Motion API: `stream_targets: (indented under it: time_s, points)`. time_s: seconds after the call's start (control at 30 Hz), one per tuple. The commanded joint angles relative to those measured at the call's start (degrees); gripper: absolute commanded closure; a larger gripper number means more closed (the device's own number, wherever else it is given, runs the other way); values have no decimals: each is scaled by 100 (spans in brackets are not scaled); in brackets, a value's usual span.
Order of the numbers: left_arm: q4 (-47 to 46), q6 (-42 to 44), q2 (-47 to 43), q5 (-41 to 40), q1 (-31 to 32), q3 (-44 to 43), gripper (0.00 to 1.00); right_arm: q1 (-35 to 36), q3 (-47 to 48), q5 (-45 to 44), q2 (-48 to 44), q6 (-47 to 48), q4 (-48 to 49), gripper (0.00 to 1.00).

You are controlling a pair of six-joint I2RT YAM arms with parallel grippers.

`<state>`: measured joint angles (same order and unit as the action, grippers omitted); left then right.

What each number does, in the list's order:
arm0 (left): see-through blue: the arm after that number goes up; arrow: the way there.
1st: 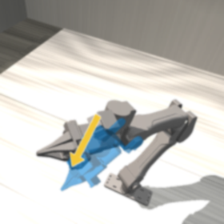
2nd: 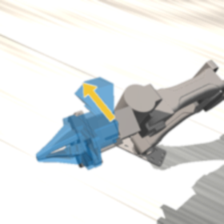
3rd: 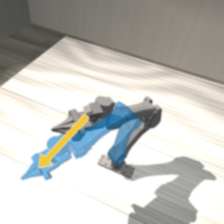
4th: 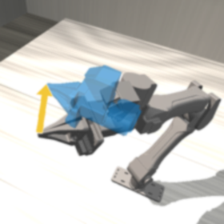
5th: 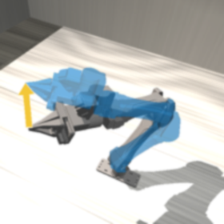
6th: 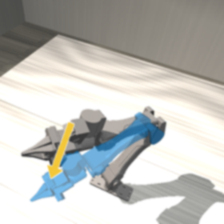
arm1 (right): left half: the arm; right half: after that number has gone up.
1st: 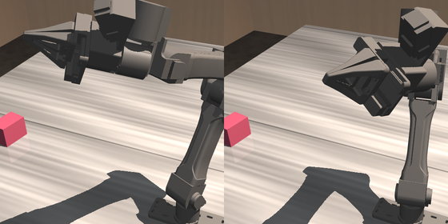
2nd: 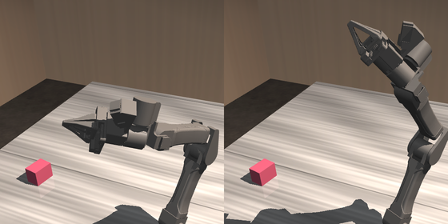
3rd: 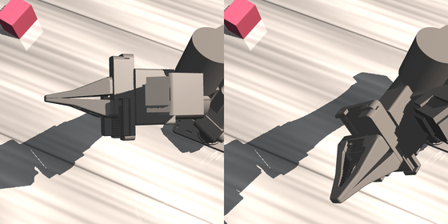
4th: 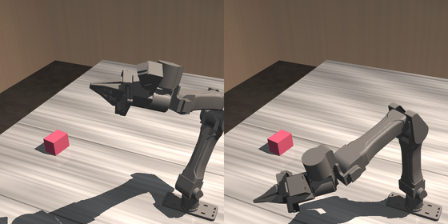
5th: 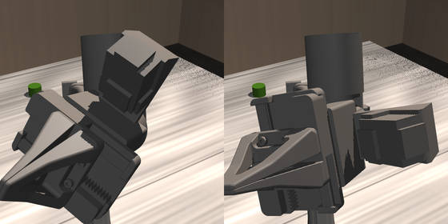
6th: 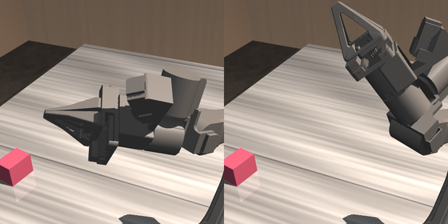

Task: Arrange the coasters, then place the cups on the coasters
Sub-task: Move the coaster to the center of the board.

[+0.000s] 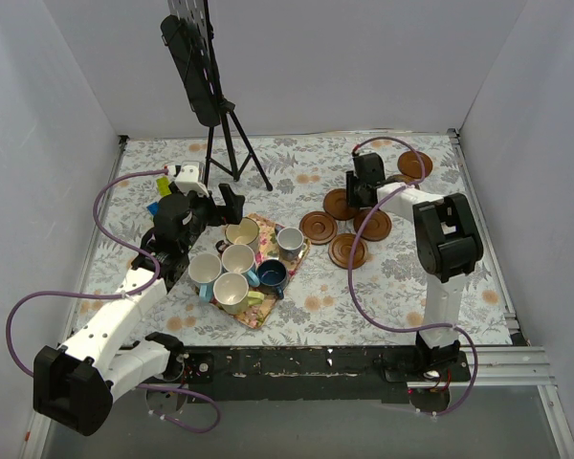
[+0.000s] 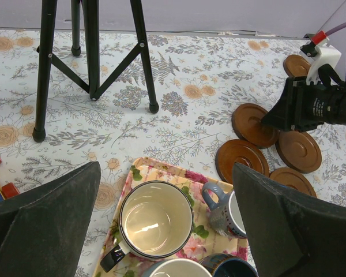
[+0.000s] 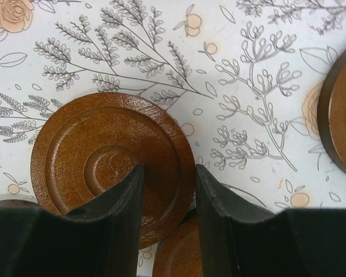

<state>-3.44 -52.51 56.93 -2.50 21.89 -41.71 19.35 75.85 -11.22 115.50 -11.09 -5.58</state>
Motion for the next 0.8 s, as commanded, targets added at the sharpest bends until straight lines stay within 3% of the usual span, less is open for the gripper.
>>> stream_targets:
  time_s: [0.0, 0.77]
  points:
    - [-51, 22, -112, -5, 35, 5, 2, -72, -676, -187, -54, -77, -857, 70]
    - [-60, -5, -156, 57, 70, 14, 2, -1153, -1846, -100, -1161, -543, -874, 71]
